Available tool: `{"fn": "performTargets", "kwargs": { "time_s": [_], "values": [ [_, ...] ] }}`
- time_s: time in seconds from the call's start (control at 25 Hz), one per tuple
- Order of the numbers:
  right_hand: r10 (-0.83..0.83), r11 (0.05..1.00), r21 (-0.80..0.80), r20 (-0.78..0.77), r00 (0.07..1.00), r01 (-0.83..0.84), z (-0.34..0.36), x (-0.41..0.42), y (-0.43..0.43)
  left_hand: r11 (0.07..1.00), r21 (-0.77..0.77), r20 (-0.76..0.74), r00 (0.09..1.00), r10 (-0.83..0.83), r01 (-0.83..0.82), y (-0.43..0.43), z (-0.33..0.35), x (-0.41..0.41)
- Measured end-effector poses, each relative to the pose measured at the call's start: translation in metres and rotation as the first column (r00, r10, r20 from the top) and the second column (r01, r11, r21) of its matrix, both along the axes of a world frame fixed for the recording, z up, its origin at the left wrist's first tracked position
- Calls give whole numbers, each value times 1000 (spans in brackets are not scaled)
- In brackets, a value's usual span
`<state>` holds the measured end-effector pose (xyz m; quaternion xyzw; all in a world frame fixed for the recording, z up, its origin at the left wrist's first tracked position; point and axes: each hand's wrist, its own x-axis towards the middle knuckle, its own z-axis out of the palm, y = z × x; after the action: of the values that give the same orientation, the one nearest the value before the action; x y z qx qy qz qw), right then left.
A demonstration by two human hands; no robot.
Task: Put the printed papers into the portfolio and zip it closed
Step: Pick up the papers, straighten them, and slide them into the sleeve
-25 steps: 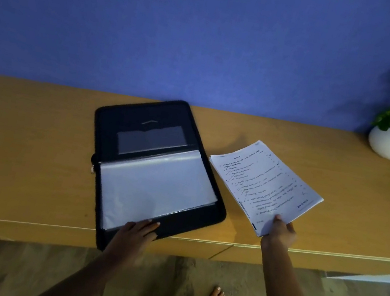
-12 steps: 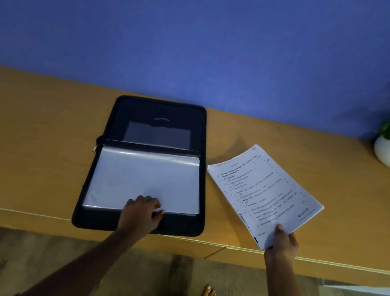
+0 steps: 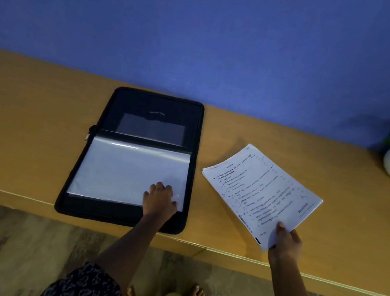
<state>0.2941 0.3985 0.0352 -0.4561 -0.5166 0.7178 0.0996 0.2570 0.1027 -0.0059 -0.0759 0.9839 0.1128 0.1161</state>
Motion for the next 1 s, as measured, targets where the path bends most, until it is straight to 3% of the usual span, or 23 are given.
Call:
{"fn": "performTargets", "kwargs": {
  "time_s": [0.2, 0.56, 0.84, 1.0],
  "values": [
    [77, 996, -37, -3, 997, -77, -5, -24, 0, 976, 149, -15, 986, 164, -160, 4, 14, -3],
    [108, 988, -111, -33, 994, -112, -12, -29, 18, 980, -37, -3, 981, 196, -196, 13, 33, -9],
    [132, 980, -139, -75, 988, -141, -9, -31, 28, 952, 98, -36, 954, 296, -291, 11, 43, -21],
    [137, 982, -120, -77, 988, -146, -9, -35, 32, 958, 53, -40, 958, 284, -282, 11, 44, -20]
  ]
}}
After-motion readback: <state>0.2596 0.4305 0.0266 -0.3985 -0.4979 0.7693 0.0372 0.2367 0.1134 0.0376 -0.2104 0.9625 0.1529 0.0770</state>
